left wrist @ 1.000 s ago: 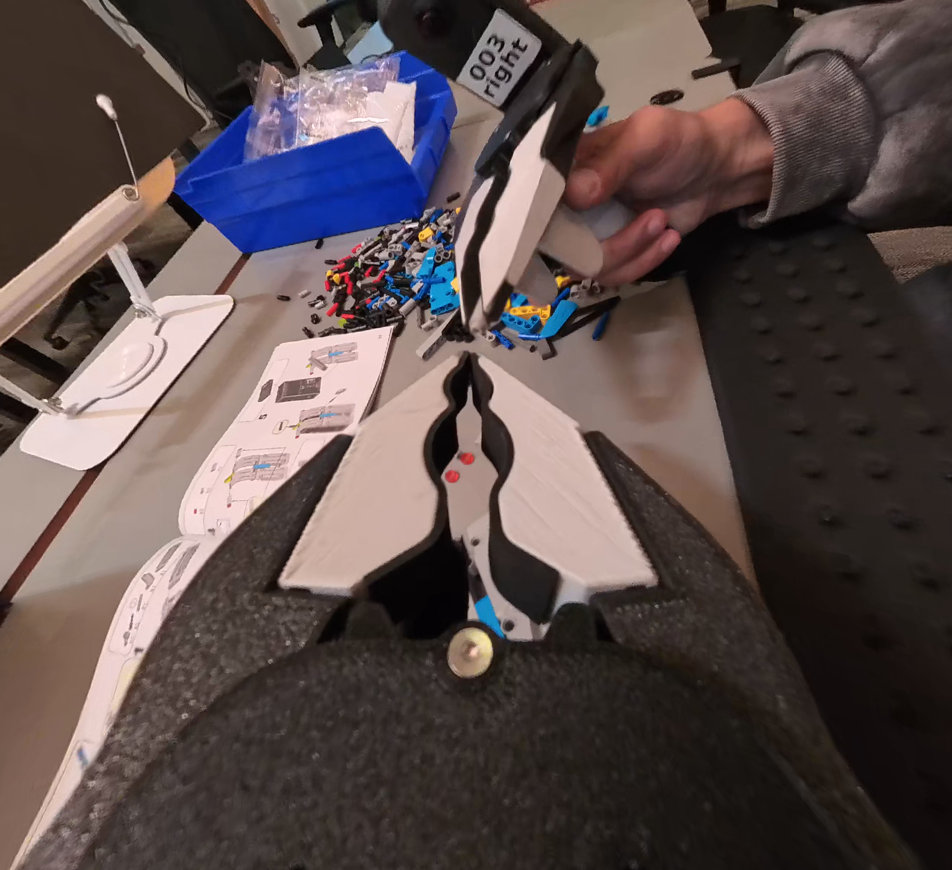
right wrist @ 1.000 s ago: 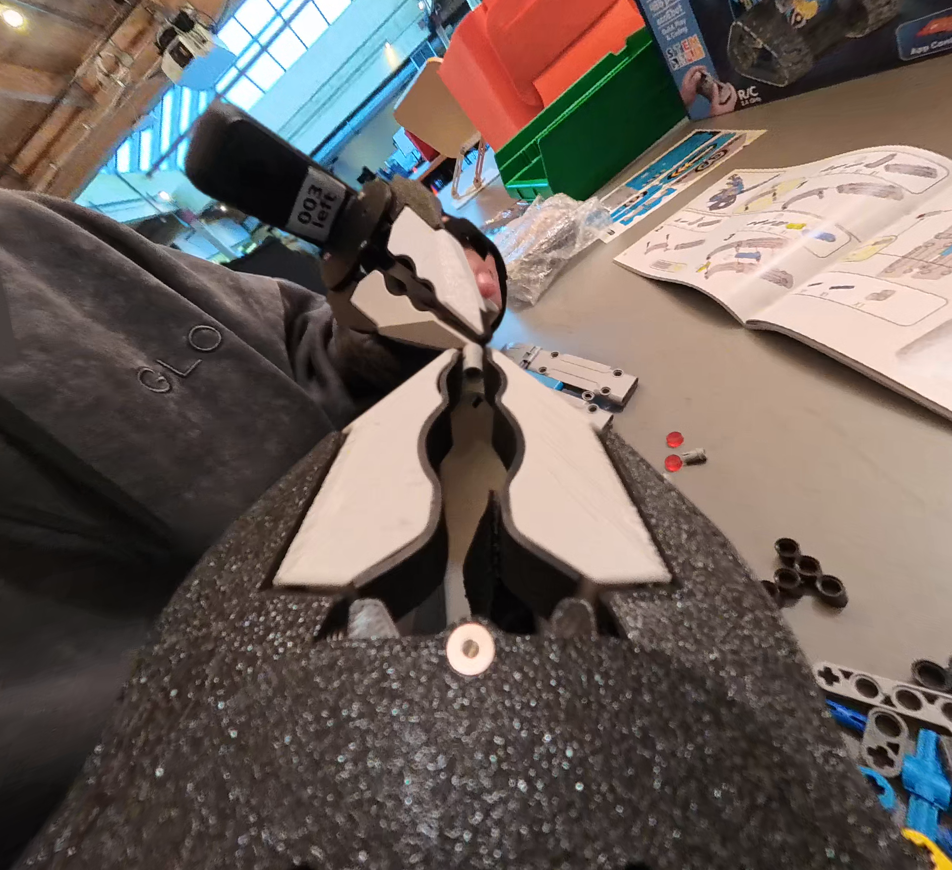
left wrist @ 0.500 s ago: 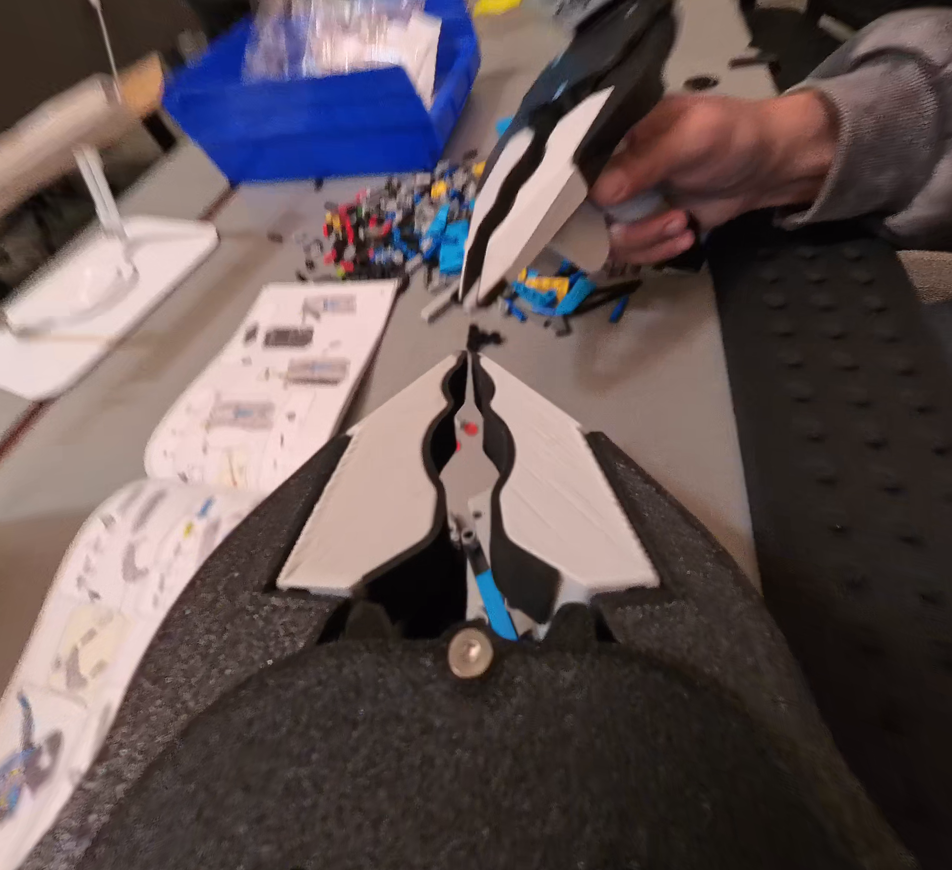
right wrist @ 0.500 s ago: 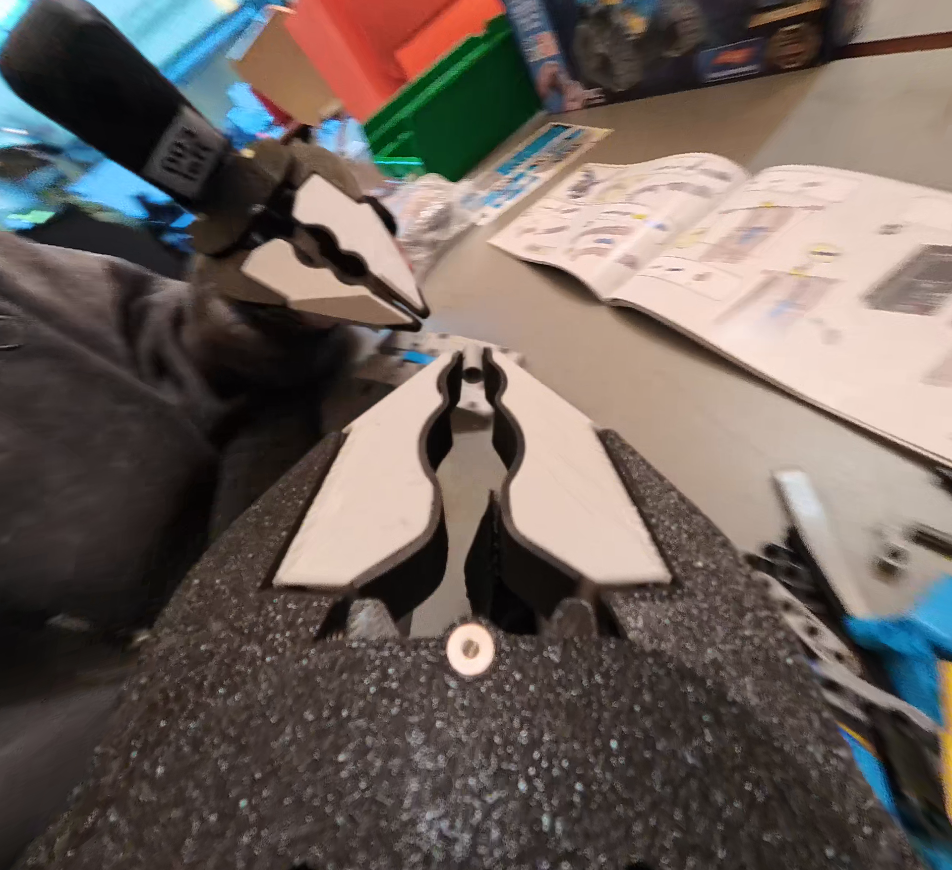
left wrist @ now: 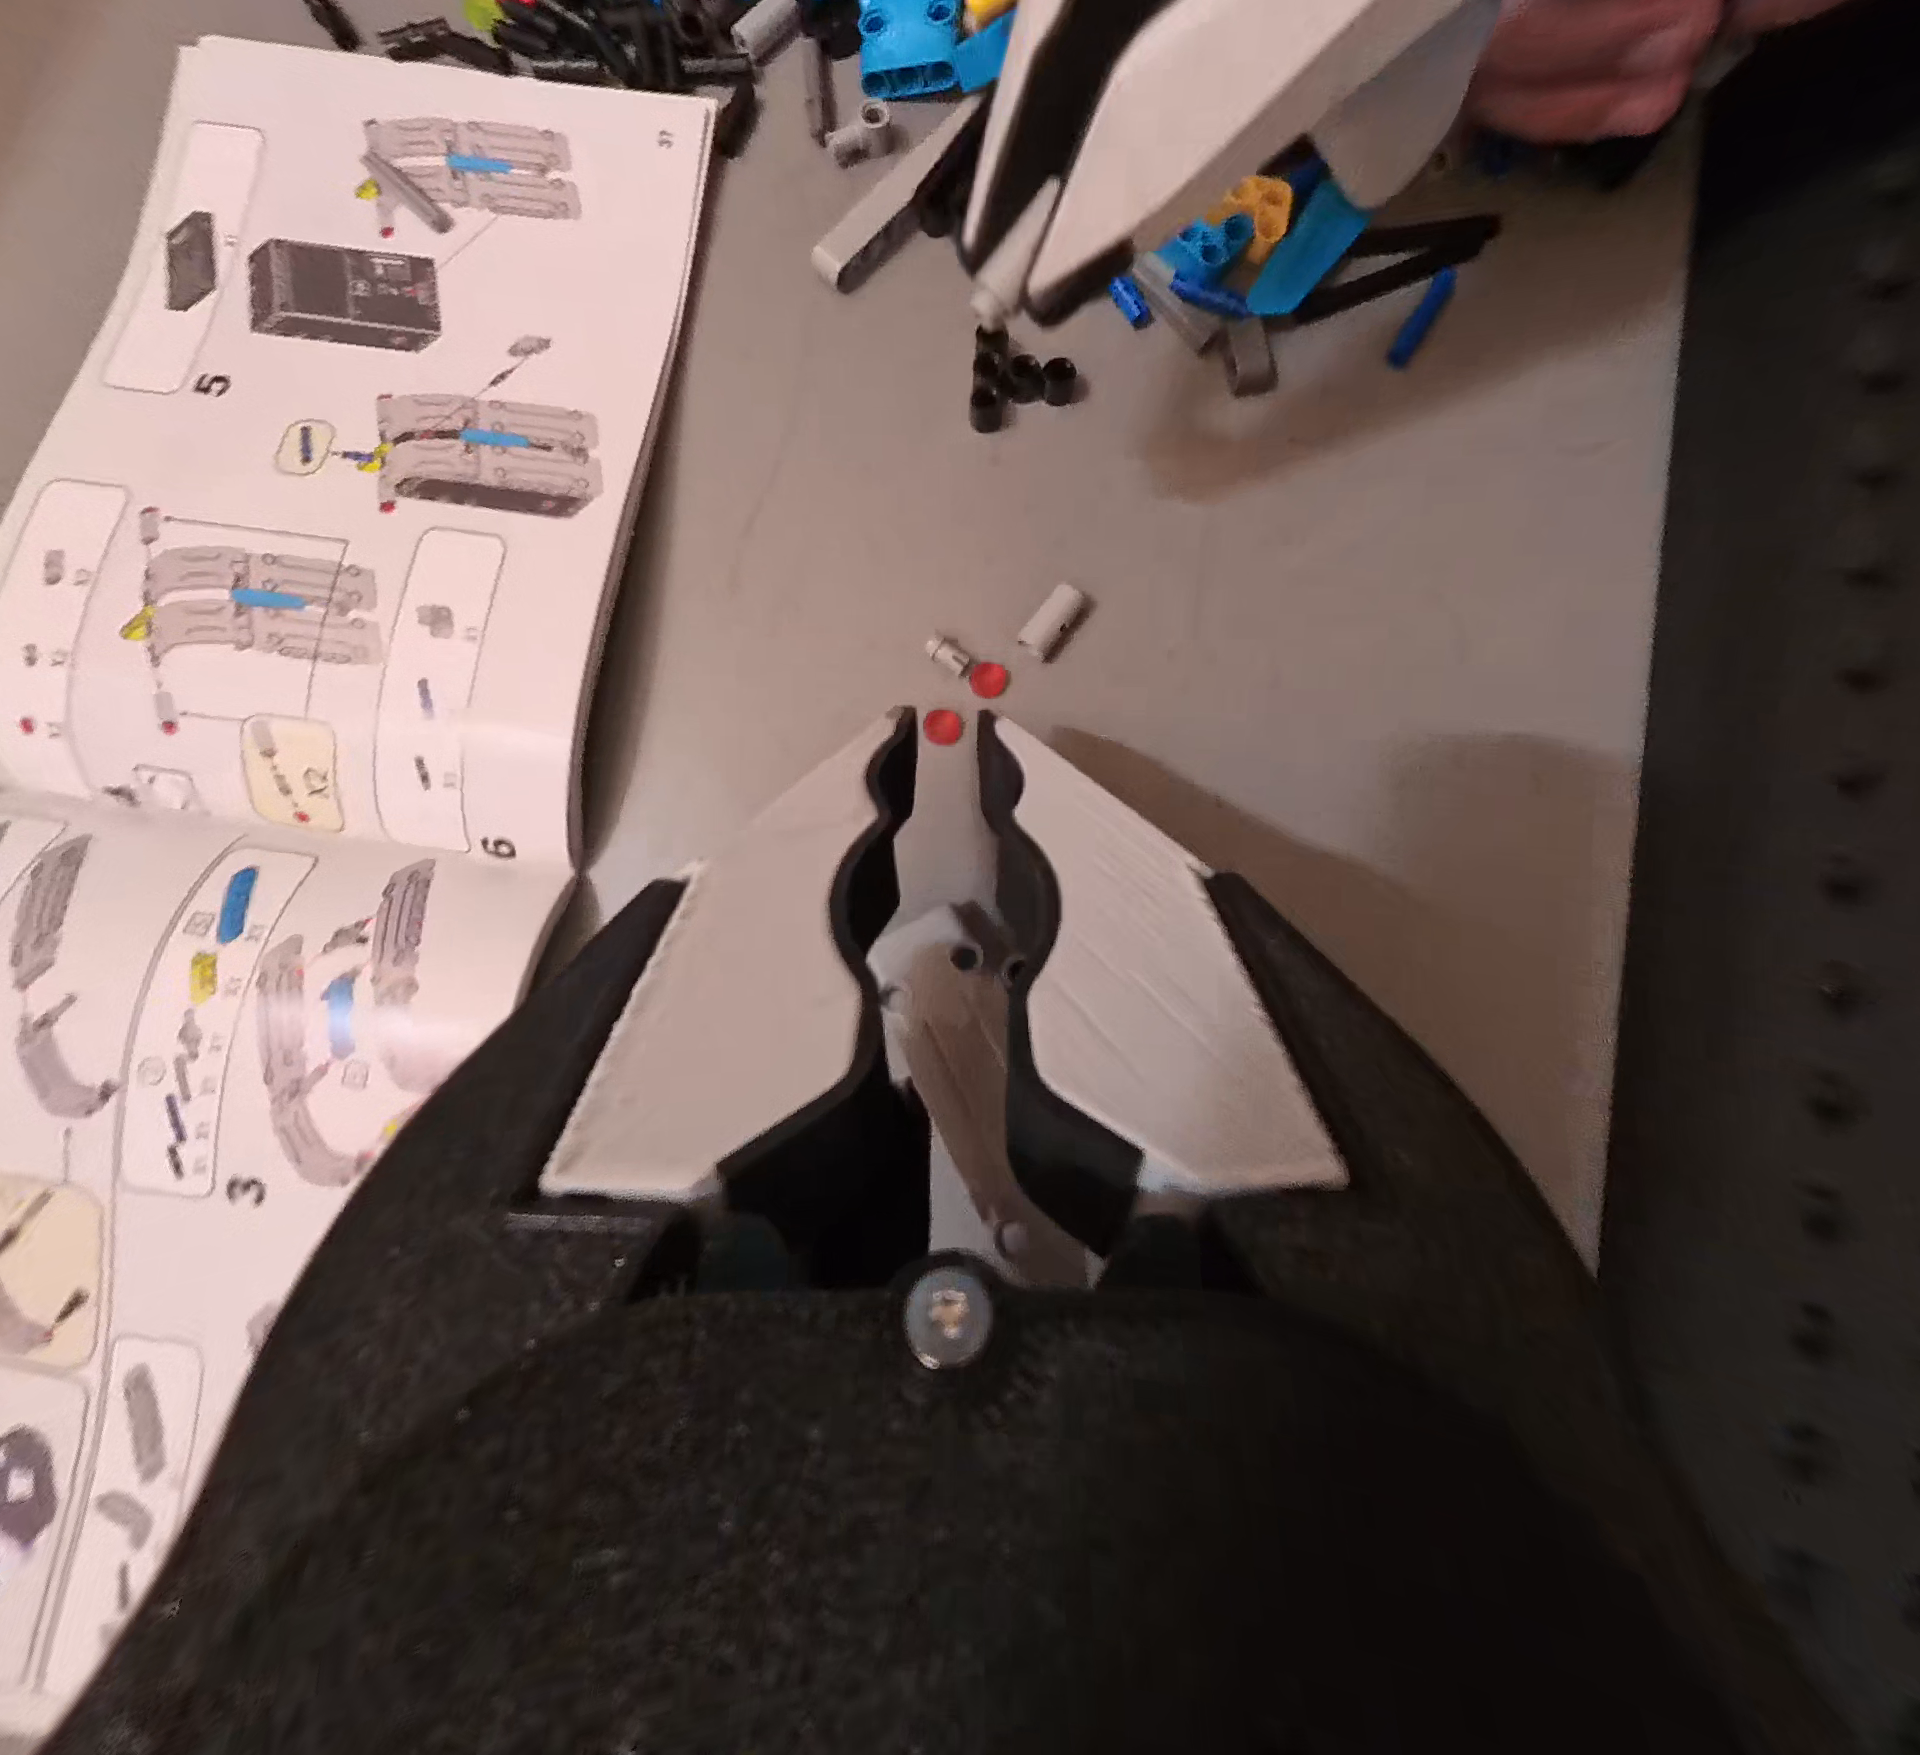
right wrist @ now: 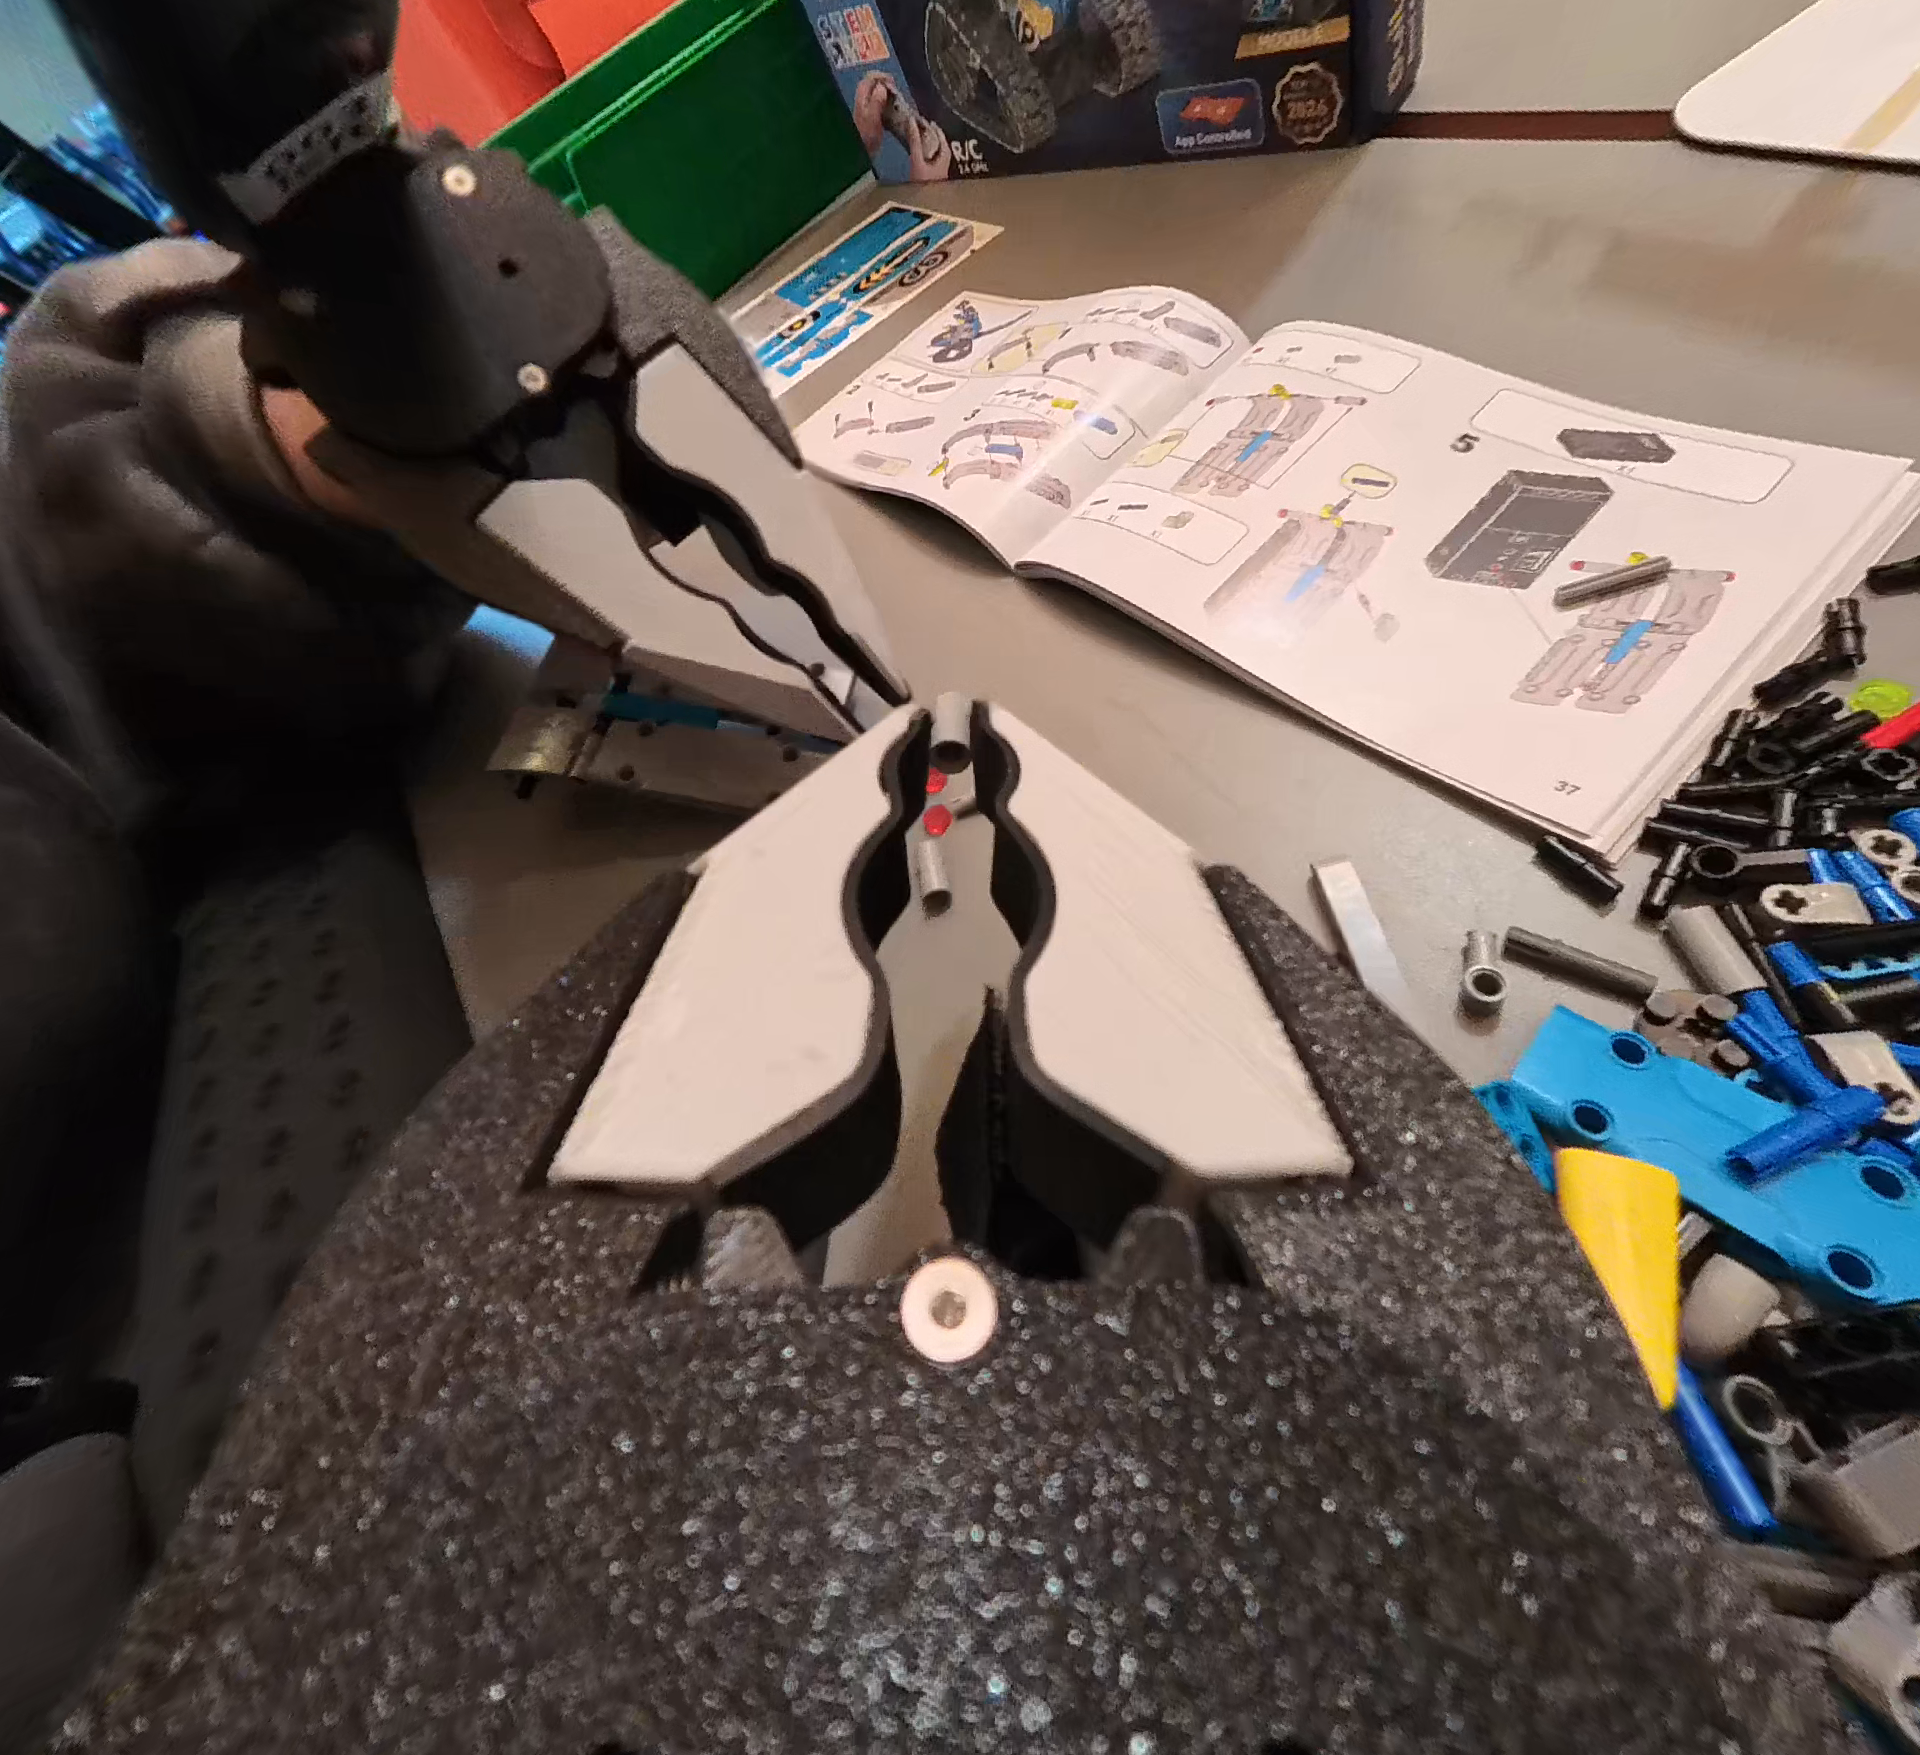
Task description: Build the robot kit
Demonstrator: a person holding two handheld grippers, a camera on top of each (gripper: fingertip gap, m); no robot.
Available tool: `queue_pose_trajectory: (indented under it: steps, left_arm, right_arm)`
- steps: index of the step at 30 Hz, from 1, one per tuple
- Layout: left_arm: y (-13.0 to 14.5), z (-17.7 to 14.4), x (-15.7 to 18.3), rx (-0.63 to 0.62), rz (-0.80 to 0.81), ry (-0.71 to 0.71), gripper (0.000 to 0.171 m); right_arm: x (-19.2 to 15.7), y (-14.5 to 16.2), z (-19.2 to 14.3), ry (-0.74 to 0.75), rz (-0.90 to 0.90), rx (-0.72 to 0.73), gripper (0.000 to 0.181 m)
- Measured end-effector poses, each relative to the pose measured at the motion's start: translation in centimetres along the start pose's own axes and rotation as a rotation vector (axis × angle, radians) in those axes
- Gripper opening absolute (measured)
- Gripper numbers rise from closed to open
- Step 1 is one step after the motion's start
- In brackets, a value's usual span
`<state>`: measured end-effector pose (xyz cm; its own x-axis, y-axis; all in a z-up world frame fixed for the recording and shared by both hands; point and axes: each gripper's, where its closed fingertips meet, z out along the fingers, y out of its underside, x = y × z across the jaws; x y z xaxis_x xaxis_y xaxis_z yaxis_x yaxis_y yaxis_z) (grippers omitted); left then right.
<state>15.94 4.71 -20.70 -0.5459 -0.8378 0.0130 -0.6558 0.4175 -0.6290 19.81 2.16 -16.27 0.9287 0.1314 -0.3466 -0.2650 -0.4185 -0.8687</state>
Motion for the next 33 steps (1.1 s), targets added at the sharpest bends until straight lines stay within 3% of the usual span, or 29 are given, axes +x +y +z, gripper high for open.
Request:
queue_pose_trajectory:
  steps: [7, 13, 15, 17, 19, 21, 29, 33]
  left_arm:
    - [1.2, 2.4, -0.2, -0.078, 0.043, 0.092, 0.01]
    - [1.4, 2.1, -0.2, -0.078, 0.07, 0.091, 0.006]
    - [0.2, 1.5, -0.4, 0.003, 0.088, 0.066, 0.005]
    - [-2.5, -0.2, 0.1, 0.18, 0.095, 0.068, 0.006]
    - [-4.7, -2.3, 1.3, 0.345, 0.109, 0.099, 0.006]
    - [-5.9, -3.7, 2.0, 0.434, 0.122, 0.106, 0.006]
    - [-6.4, -5.1, 3.3, 0.479, 0.219, 0.062, 0.006]
    - [-6.5, -5.5, 3.4, 0.484, 0.239, 0.041, 0.006]
  right_arm:
    - [-0.5, 0.3, 0.1, -0.036, 0.012, -0.012, 0.007]
    - [-1.0, 1.5, 1.0, -0.052, -0.001, -0.079, 0.007]
    - [-1.1, 2.1, 1.4, -0.055, 0.001, -0.112, 0.007]
    - [-1.0, 2.3, 1.7, -0.041, 0.008, -0.125, 0.007]
    - [-1.4, 1.6, 1.6, -0.084, 0.062, -0.079, 0.007]
    - [-2.0, 0.4, 1.1, -0.148, 0.128, -0.015, 0.007]
    - [-5.0, -1.7, -0.5, -0.364, 0.193, 0.084, 0.006]
    - [-5.6, -1.9, -0.7, -0.404, 0.201, 0.094, 0.006]
